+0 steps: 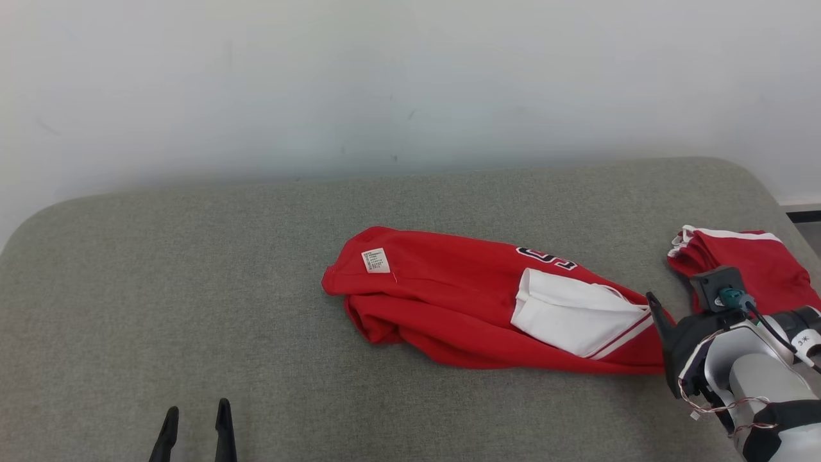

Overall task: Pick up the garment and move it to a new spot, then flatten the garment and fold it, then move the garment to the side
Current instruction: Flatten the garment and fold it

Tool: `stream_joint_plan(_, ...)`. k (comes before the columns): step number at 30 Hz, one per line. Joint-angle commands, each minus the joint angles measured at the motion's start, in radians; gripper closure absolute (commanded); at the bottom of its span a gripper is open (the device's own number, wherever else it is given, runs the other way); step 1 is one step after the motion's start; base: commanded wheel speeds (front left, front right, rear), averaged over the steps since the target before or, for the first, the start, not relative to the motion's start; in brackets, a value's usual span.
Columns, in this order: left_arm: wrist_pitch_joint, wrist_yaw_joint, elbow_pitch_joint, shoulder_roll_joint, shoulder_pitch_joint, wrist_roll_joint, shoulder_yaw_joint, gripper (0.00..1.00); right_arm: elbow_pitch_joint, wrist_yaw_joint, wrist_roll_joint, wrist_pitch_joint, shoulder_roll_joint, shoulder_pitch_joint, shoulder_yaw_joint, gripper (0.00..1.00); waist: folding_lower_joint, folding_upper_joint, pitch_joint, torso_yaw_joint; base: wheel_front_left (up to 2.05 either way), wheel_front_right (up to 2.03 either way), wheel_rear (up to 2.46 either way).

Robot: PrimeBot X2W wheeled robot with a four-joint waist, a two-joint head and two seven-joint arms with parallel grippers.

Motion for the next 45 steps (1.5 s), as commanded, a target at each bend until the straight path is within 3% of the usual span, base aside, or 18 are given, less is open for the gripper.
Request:
stream_joint_plan(1,0.000,-0.003,0.000,0.000,0.009,0.004,0.004,0.00,-0.014,-0.003,-0.003,0.004,0.005,0.006,-0.004,0.00,0.0000,0.0000,-0.001,0.002,0.00,0.00,0.00)
stream_joint_plan(10,0.000,-0.007,-0.002,0.000,-0.005,0.003,0.007,0.00,-0.100,-0.003,0.000,0.113,0.044,0.027,0.049,0.00,0.0000,0.0000,0.014,0.016,0.00,0.00,0.00)
stream_joint_plan(16,0.000,-0.013,0.003,0.000,-0.028,0.011,-0.001,0.00,-0.107,-0.003,0.018,0.169,0.030,0.033,0.087,0.00,0.0000,0.0000,0.033,0.041,0.00,0.00,0.00)
stream_joint_plan(27,0.000,-0.016,0.004,0.000,-0.041,0.014,0.010,0.00,-0.082,-0.003,0.028,0.203,0.008,0.005,0.057,0.02,0.0000,0.0000,0.059,0.057,0.00,0.00,0.00)
stream_joint_plan(29,0.000,-0.017,0.004,0.000,-0.044,0.016,0.012,0.00,-0.077,-0.003,0.027,0.197,0.011,-0.002,0.045,0.55,0.0000,0.0000,0.063,0.057,0.00,0.00,0.00)
stream_joint_plan(30,0.000,-0.017,0.005,0.000,-0.045,0.017,0.012,0.00,-0.076,-0.003,0.023,0.189,0.012,-0.005,0.038,0.67,0.0000,0.0000,0.064,0.057,0.00,0.00,0.00)
stream_joint_plan(31,0.000,-0.017,0.006,0.000,-0.046,0.017,0.013,0.00,-0.075,-0.003,0.019,0.182,0.014,-0.006,0.032,0.98,0.0000,0.0000,0.066,0.056,0.00,0.00,0.00)
stream_joint_plan(39,0.000,-0.014,0.013,0.000,-0.041,0.015,0.010,0.00,-0.093,-0.003,0.017,0.122,0.022,0.027,0.000,1.00,0.0000,0.0000,0.054,0.049,0.00,0.00,0.00)
stream_joint_plan(45,0.000,-0.007,0.012,0.000,-0.010,0.008,0.015,0.00,-0.233,-0.003,0.040,0.067,-0.001,0.152,0.014,1.00,0.0000,0.0000,0.019,0.032,0.00,0.00,0.00)
